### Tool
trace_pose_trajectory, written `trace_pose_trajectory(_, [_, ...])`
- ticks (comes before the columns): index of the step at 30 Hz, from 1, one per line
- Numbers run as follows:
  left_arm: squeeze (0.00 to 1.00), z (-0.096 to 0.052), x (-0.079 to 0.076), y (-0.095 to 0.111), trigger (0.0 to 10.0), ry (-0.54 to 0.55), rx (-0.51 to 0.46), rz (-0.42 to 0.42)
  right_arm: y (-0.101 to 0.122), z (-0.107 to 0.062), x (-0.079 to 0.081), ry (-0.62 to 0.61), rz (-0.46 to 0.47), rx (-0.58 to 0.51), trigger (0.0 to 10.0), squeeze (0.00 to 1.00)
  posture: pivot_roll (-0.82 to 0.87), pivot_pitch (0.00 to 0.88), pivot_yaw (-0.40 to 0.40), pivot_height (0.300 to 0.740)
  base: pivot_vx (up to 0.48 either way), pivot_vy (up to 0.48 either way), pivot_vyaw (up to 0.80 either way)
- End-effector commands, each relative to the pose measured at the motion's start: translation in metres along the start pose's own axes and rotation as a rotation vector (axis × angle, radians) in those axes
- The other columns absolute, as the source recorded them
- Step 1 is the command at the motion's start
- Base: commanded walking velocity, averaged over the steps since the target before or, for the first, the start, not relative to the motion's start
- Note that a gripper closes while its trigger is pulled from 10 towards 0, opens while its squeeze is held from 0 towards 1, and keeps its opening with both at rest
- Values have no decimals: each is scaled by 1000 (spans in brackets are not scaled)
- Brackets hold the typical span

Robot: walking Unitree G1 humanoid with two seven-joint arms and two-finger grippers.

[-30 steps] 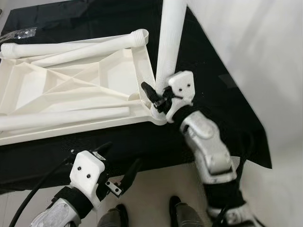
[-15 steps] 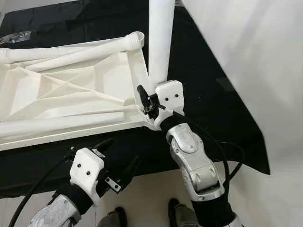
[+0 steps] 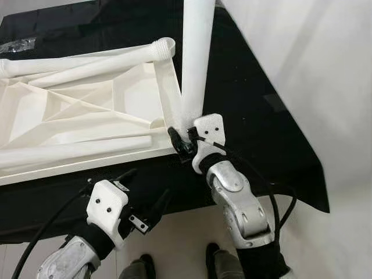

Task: Building children table

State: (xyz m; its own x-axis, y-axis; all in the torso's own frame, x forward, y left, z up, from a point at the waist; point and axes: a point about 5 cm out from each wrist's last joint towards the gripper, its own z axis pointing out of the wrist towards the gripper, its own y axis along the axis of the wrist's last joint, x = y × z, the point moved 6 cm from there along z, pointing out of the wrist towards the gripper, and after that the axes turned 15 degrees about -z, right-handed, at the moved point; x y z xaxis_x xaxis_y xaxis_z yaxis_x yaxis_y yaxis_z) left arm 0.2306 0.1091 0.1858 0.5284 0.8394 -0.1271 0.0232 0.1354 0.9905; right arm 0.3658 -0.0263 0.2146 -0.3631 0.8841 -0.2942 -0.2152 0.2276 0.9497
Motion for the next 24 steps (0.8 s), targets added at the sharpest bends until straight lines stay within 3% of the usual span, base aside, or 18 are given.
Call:
trace_pose_trajectory(1, [0, -1, 1, -7, 10000, 7, 22, -4, 7, 2, 4, 50, 20, -44, 10000, 1000, -41, 301, 7, 740, 0, 0, 0])
trace_pose_trajectory(3, [0, -1, 1, -7, 10000, 6, 21, -3, 14, 5, 5, 106, 5, -82, 10000, 945, -42, 299, 4, 740, 0, 0, 0])
trace_pose_trajectory(4, [0, 0, 1, -7, 10000, 6, 19, -3, 22, 8, 8, 200, -7, -128, 10000, 0, -44, 298, 4, 740, 0, 0, 0])
trace_pose_trajectory(5, [0, 0, 1, -7, 10000, 6, 18, -3, 29, 9, 10, 291, -25, -166, 10000, 0, -44, 297, 3, 740, 0, 0, 0])
trace_pose_trajectory(7, [0, 1, 1, -7, 10000, 6, 17, -2, 32, 9, 11, 347, -36, -187, 10000, 0, -45, 295, 1, 740, 0, 0, 0])
trace_pose_trajectory(9, [0, 2, 1, -7, 10000, 5, 13, -2, 42, 6, 16, 534, -94, -250, 10000, 0, -45, 291, -2, 740, 0, 0, 0])
trace_pose_trajectory(17, [0, 5, 2, -9, 10000, 1, 11, -6, 46, 9, 11, 730, -147, -280, 10000, 0, -43, 277, -4, 740, 0, 0, 0])
trace_pose_trajectory(18, [0, 6, 3, -9, 10000, 0, 11, -8, 46, 14, 8, 761, -142, -275, 3804, 0, -41, 269, -7, 740, 0, 0, 0])
trace_pose_trajectory(19, [0, 6, 3, -10, 10000, -1, 11, -9, 46, 17, 5, 786, -141, -266, 0, 0, -38, 267, -8, 740, 0, 0, 0])
trace_pose_trajectory(24, [0, 7, 4, -11, 10000, -1, 10, -10, 41, 22, 0, 814, -147, -245, 0, 0, -37, 261, -11, 740, 0, 0, 0])
